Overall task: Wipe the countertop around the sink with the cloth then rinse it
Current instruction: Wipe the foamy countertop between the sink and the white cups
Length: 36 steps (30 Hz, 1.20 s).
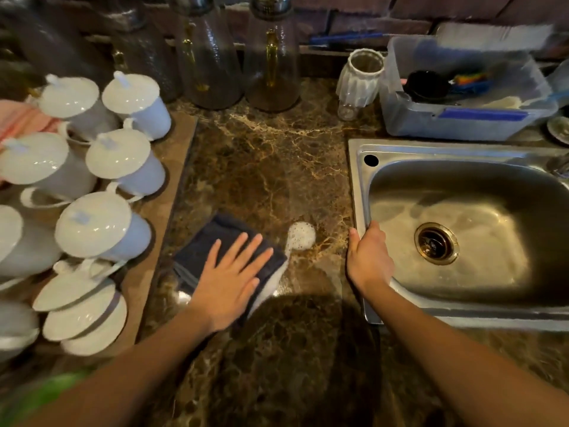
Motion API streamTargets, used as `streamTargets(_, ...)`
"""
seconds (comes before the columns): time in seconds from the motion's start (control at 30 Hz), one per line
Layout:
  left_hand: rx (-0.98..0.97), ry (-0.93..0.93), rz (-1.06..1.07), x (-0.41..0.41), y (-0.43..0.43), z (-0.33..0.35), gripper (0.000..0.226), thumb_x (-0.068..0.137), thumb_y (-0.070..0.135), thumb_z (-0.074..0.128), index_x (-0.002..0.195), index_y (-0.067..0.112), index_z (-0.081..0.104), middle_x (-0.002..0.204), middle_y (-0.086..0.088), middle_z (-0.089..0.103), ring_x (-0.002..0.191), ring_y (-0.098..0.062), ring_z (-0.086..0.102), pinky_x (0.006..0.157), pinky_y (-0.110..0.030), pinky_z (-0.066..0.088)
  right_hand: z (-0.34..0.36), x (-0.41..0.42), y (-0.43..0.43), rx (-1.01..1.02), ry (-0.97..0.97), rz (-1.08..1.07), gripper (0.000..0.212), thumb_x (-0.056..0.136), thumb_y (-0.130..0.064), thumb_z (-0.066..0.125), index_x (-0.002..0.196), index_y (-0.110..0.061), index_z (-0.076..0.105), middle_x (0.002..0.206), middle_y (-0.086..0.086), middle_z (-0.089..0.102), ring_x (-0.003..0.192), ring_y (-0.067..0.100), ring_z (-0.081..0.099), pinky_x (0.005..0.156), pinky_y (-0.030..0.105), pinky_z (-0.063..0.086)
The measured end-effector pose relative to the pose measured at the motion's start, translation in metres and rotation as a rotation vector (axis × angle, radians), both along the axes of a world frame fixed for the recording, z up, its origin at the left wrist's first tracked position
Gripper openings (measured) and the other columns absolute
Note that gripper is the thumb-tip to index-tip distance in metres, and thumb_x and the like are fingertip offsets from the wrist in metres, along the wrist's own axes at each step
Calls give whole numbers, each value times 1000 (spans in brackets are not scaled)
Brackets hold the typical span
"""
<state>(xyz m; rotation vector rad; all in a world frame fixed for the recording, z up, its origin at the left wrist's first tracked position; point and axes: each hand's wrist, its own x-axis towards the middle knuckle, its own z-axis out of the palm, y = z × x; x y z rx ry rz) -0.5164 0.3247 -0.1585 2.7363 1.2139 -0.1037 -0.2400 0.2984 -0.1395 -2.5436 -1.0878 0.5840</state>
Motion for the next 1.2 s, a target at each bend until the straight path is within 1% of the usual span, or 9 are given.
streamTargets(0.1, -42, 13, 114, 0, -60, 5, 55, 101, 43, 2, 153, 31, 16, 160, 3, 19, 147, -21, 19, 113, -53, 17, 2, 0, 0, -5, 0, 5, 44, 101, -44, 32, 125, -9, 40, 124, 16, 52, 110, 39, 55, 87, 50, 44)
streamTargets(0.2, -79, 20, 299, 13, -85, 9, 56, 102, 42, 2, 152, 28, 20, 159, 2, 25, 145, -19, 19, 112, -52, 14, 3, 1, 0, -17, -4, 22, 49, 101, -45, 31, 130, -6, 38, 127, 17, 50, 113, 39, 53, 87, 52, 44)
streamTargets(0.33, -105, -100, 655, 33, -75, 10, 60, 99, 43, 8, 154, 20, 16, 161, 7, 13, 148, -10, 6, 117, -46, -2, 2, 3, 1, -31, -18, 53, 50, 101, -44, 32, 132, -6, 36, 127, 17, 48, 116, 37, 51, 87, 50, 44)
streamTargets(0.43, -82, -97, 731, 42, -45, 11, 64, 96, 43, 7, 154, 17, 12, 162, 4, 8, 148, -12, 3, 116, -50, 0, 0, 5, 1, -33, -23, 50, 51, 101, -44, 34, 136, -7, 35, 128, 16, 49, 118, 35, 51, 89, 49, 44)
streamTargets(0.57, -87, -59, 665, 45, 28, 8, 57, 102, 39, 12, 155, 19, 3, 163, 5, -2, 149, -13, -5, 117, -51, -2, -3, 5, 2, -37, -17, 39, 56, 100, -44, 34, 143, -9, 30, 134, 13, 46, 121, 32, 50, 92, 47, 44)
streamTargets(0.67, -59, -66, 601, 54, 90, 11, 56, 103, 35, 20, 155, 18, 6, 163, 4, 1, 149, -13, -3, 117, -51, -2, -5, 6, 2, -40, -20, 30, 57, 101, -44, 33, 145, -9, 28, 133, 11, 47, 119, 30, 51, 93, 45, 44)
streamTargets(0.87, -61, -24, 477, 103, 201, 9, 56, 104, 35, 17, 155, 17, 4, 163, 4, -1, 149, -13, -4, 119, -52, -1, -7, 5, -1, -20, -33, 50, 54, 100, -44, 32, 144, -12, 27, 128, 9, 48, 113, 29, 53, 90, 46, 46)
streamTargets(1.07, -72, 4, 273, 129, 220, 10, 56, 104, 34, 19, 155, 18, 3, 163, 5, -1, 149, -14, -4, 119, -50, 0, -6, 5, 1, -60, -45, 63, 53, 100, -45, 29, 143, -13, 25, 128, 9, 47, 111, 29, 53, 89, 45, 46)
streamTargets(1.2, -30, 53, -5, 118, 194, 15, 57, 103, 34, 21, 154, 23, 0, 163, 8, -5, 149, -11, -6, 118, -49, 0, -6, 4, 3, -75, -9, 47, 53, 101, -45, 27, 144, -14, 26, 132, 10, 46, 116, 30, 51, 93, 48, 45)
